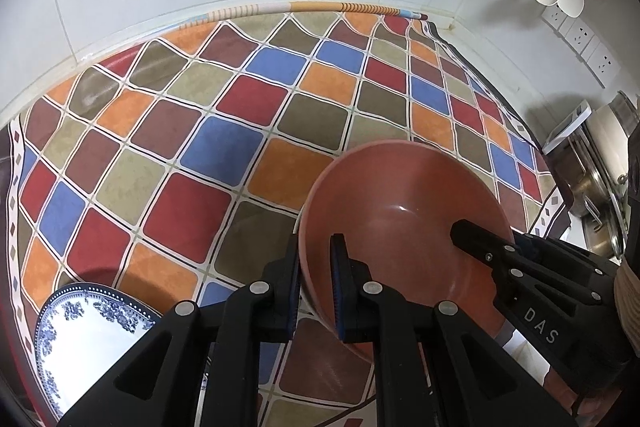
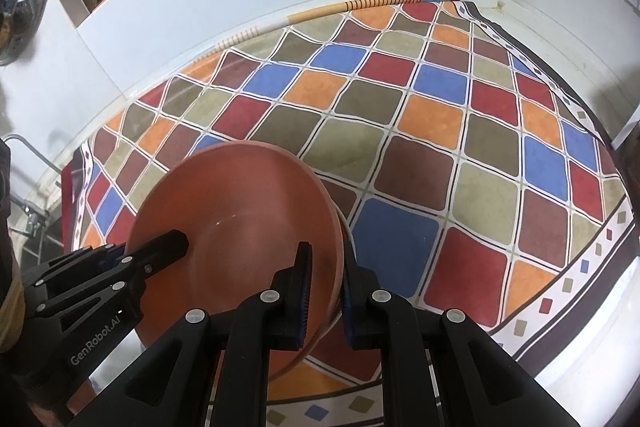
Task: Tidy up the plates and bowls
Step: 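Lift the pink bowl with both tools and carry it toward the plate stack, then hold the pink bowl with both tools above the red bowl on the stack, then lower the pink bowl into the red bowl and open both tools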
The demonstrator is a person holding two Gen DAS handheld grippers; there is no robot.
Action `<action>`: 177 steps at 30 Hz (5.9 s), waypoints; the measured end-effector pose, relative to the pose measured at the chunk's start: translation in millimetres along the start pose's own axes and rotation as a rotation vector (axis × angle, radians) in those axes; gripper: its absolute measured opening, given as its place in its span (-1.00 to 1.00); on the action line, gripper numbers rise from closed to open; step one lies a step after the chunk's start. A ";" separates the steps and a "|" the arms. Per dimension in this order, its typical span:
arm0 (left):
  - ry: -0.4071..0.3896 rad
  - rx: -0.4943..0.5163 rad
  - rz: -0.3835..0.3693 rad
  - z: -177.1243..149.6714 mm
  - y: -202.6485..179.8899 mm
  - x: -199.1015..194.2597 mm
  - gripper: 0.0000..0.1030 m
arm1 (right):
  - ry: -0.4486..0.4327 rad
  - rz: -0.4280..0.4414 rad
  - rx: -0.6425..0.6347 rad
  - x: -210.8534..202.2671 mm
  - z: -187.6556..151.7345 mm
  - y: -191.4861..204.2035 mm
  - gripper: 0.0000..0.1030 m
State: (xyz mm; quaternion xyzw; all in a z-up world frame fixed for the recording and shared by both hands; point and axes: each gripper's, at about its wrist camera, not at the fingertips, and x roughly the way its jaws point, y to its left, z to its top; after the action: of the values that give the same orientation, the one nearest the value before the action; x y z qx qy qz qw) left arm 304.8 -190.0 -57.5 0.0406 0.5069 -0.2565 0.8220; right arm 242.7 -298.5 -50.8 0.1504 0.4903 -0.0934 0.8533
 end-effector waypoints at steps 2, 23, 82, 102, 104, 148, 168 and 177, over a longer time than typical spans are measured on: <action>-0.006 0.003 0.013 -0.1 -0.1 -1.1 -0.65 | -0.004 -0.005 -0.001 -0.5 -0.4 -0.5 -0.71; -0.055 0.000 0.052 1.3 4.7 -16.2 -0.10 | -0.065 -0.039 0.027 -19.3 0.4 -5.6 0.00; 0.049 -0.151 -0.082 -0.3 34.0 -6.5 -0.29 | 0.111 0.076 0.202 21.3 -7.1 0.7 -0.22; -0.051 -0.280 0.009 -46.4 126.9 -79.5 -0.29 | 0.073 0.163 0.032 -4.4 -25.5 104.6 -0.22; -0.055 -0.294 0.015 -53.0 135.5 -84.8 -0.29 | 0.078 0.174 0.015 -4.1 -29.9 116.9 -0.22; 0.010 -0.398 0.057 -134.6 201.3 -100.7 -0.29 | 0.223 0.213 -0.107 15.5 -98.5 208.1 -0.22; -0.185 -0.296 0.198 -144.9 179.1 -147.8 0.37 | 0.105 0.220 -0.099 -10.4 -102.2 198.8 0.11; -0.338 -0.241 0.321 -171.9 141.8 -186.4 0.75 | -0.178 0.152 -0.270 -75.3 -118.8 188.3 0.37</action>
State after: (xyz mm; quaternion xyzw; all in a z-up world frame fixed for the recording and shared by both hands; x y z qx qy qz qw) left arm 164.7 59.7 -8.7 -0.0211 0.3764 -0.0635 0.9240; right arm 166.7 -79.7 -10.9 0.0624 0.4083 0.0252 0.9104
